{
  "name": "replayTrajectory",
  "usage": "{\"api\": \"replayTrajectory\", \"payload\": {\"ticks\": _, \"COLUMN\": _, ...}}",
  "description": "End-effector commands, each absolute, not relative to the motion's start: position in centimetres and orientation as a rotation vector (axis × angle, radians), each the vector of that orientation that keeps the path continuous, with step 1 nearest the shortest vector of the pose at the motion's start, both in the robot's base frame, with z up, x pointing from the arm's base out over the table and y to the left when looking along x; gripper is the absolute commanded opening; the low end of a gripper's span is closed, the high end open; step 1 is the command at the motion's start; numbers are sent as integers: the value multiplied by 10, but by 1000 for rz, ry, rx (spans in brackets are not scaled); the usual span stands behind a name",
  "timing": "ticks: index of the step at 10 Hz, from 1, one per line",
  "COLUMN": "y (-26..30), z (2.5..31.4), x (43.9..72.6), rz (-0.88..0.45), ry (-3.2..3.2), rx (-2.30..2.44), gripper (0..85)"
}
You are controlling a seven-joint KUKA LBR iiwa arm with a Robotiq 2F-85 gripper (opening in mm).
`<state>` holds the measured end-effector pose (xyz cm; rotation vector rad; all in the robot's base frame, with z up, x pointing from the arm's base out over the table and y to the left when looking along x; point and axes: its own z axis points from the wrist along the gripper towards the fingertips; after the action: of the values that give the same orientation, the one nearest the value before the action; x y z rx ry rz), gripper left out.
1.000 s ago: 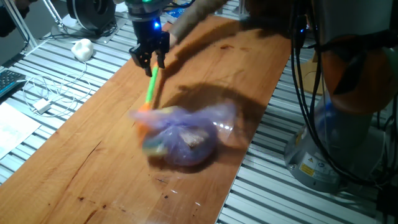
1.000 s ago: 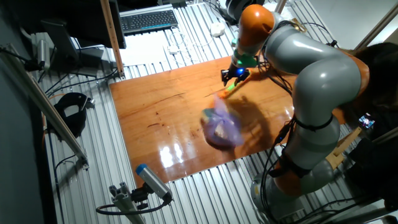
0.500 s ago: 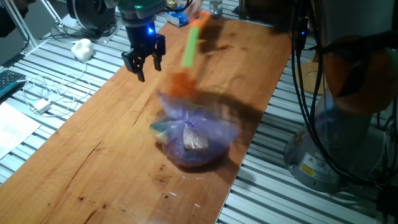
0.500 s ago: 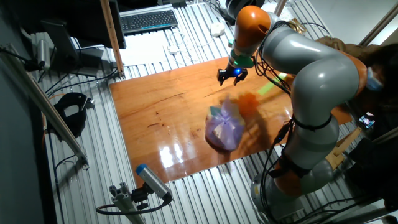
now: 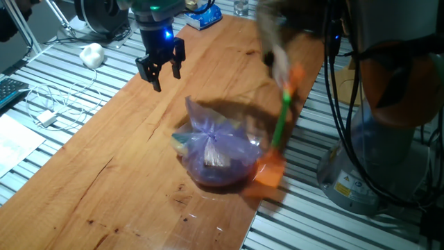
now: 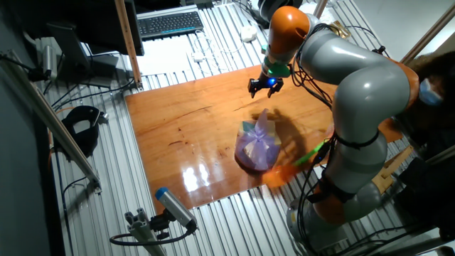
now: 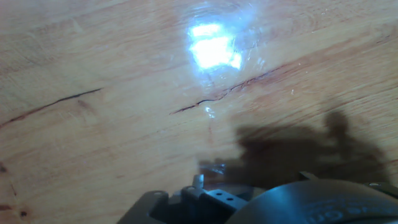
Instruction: Pick up a bag of things
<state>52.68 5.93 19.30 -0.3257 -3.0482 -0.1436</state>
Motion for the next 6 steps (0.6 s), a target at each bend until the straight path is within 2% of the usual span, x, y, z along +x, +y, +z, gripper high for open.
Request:
{"api": "replayTrajectory", "payload": {"ticks": 1, "y": 61, "z": 192, "x": 526, "rz": -142, "ry": -3049, "rx": -330, "gripper": 510}}
{"api": "replayTrajectory", "payload": {"ticks": 5, "y": 60, "z": 191, "x": 526, "rz": -141, "ry": -3048, "rx": -335, "gripper": 510}}
{"api": "replayTrajectory", "payload": {"ticks": 6, "y": 58, "z": 191, "x": 528, "rz": -144, "ry": -3048, "rx": -334, "gripper": 680}}
